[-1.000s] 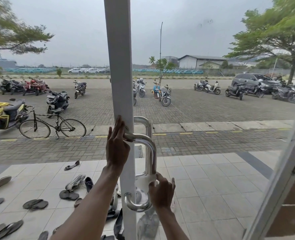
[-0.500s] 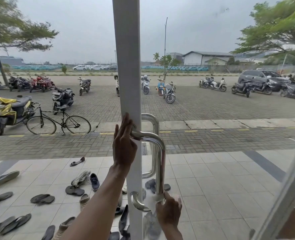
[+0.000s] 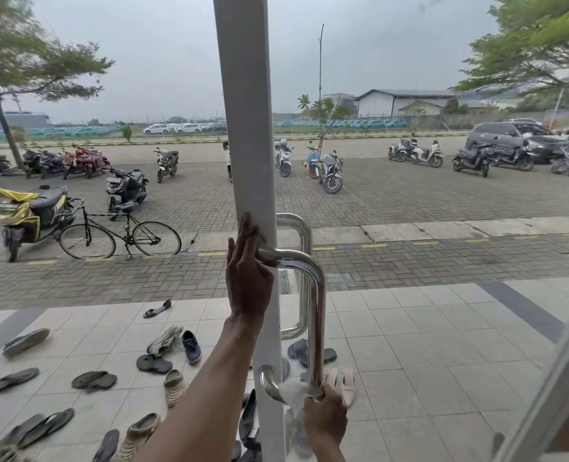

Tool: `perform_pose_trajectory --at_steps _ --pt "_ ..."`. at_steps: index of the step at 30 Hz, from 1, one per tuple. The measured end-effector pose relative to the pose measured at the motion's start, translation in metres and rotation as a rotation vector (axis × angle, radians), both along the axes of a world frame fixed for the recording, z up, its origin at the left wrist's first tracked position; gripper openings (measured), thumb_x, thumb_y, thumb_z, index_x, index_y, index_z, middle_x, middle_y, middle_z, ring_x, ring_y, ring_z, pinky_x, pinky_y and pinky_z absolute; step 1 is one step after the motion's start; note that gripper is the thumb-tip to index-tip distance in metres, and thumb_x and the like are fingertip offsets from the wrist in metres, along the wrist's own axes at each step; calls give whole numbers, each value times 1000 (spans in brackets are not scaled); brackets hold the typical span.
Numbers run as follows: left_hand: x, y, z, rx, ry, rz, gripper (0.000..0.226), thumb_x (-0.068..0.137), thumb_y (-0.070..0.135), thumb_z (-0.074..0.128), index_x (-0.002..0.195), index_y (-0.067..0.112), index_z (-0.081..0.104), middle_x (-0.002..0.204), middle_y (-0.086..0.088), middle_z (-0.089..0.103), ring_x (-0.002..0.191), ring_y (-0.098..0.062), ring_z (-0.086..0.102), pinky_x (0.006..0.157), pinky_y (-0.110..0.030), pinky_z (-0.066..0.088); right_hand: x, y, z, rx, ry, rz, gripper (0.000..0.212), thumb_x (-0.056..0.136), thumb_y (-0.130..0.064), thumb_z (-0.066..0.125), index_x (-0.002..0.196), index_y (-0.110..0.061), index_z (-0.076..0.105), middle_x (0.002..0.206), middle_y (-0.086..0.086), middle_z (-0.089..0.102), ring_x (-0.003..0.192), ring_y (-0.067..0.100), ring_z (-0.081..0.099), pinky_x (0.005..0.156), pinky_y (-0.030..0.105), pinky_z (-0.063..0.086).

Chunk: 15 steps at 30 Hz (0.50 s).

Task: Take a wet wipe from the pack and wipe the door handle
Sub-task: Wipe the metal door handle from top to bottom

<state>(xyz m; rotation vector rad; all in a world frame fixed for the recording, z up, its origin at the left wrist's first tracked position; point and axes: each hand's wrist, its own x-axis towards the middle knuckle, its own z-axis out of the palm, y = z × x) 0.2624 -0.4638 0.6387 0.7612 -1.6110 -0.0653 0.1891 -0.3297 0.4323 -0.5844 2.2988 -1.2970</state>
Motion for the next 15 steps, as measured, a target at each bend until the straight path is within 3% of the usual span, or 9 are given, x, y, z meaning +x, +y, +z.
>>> perform_pose_trajectory --at_steps 3,6,12,15 --pt "2 -1 0 2 -6 -3 61 79 -10 35 133 3 60 156 -3 42 144 -15 40 119 -49 31 2 -6 -10 -31 -238 -59 21 85 -23 68 98 -11 79 102 18 75 102 36 68 87 36 52" --pt "2 -1 1 -1 16 -7 60 79 -6 32 131 2 61 154 -4 44 143 -16 42 115 -51 36 0 -15 -24 4 -380 -11 43 82 -37 68 97 1 79 99 18 76 104 30 71 92 30 52" --pt "3 -4 1 -12 16 -35 62 77 -8 31 131 2 61 154 -5 45 142 -18 43 110 -53 42 -3 -5 -1 -10 -199 -6 17 86 -23 70 98 -17 80 100 13 77 101 33 70 82 30 51" --pt "5 -6 -1 -31 9 -39 61 77 -10 31 129 3 61 154 -3 45 141 -18 45 110 -53 42 -11 -2 10 -20 -87 55 26 85 -11 64 99 -26 80 98 8 77 99 31 70 74 26 46"
